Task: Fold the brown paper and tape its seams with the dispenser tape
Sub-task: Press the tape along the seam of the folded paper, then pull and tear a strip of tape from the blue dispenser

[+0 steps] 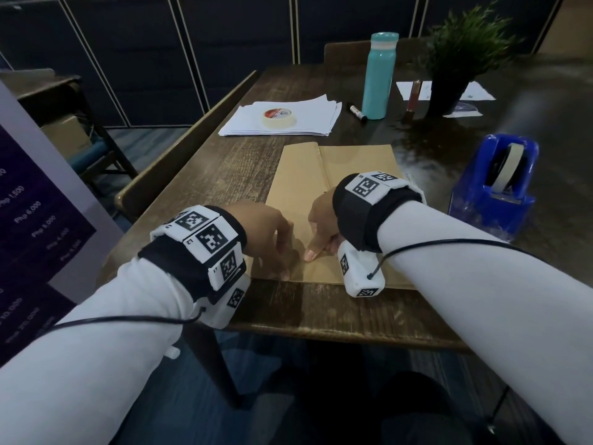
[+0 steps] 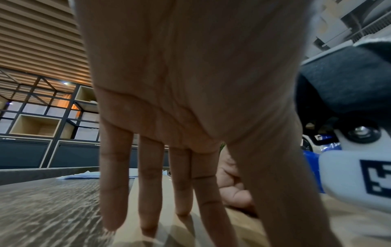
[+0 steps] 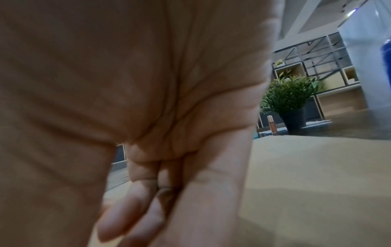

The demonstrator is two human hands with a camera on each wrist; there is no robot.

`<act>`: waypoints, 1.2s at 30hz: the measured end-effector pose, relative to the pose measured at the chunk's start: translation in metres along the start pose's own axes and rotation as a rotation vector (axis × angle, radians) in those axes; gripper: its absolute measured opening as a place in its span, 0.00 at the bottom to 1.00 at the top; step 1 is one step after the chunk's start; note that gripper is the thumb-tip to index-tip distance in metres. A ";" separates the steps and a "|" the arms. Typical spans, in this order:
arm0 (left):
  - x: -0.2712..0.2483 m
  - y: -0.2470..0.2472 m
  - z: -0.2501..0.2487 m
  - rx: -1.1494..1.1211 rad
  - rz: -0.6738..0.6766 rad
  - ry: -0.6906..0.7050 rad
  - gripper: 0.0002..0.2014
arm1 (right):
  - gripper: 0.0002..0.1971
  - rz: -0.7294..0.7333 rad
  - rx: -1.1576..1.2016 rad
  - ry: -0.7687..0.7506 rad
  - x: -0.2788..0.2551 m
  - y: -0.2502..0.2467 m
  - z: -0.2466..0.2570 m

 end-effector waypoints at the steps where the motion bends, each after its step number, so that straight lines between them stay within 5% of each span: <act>1: 0.000 0.000 0.000 0.003 0.001 0.000 0.31 | 0.25 0.023 0.037 -0.018 -0.001 0.001 -0.001; 8: -0.003 -0.004 -0.005 0.043 0.011 -0.010 0.32 | 0.11 -0.044 0.537 -0.150 -0.015 0.016 -0.009; 20: 0.000 -0.010 0.002 -0.030 0.043 -0.034 0.22 | 0.14 -0.859 0.419 -0.092 -0.105 0.026 -0.070; 25: 0.000 -0.020 -0.004 -0.021 0.034 -0.008 0.15 | 0.18 -0.920 0.374 0.009 -0.122 0.034 -0.107; 32: 0.006 -0.046 -0.062 -0.183 -0.378 0.211 0.04 | 0.28 -0.907 0.384 0.179 -0.124 0.049 -0.164; 36: 0.014 -0.050 -0.109 -0.295 -0.466 0.360 0.06 | 0.35 -0.829 0.444 0.264 -0.118 0.056 -0.191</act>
Point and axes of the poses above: each hand's wrist, its own x-axis towards the middle knuckle, its own y-axis out of the palm, z = x × y, the point moved 2 cm from there along x, towards the middle knuckle, and after that the axes turned 10 degrees about z, right-handed, at the moved point
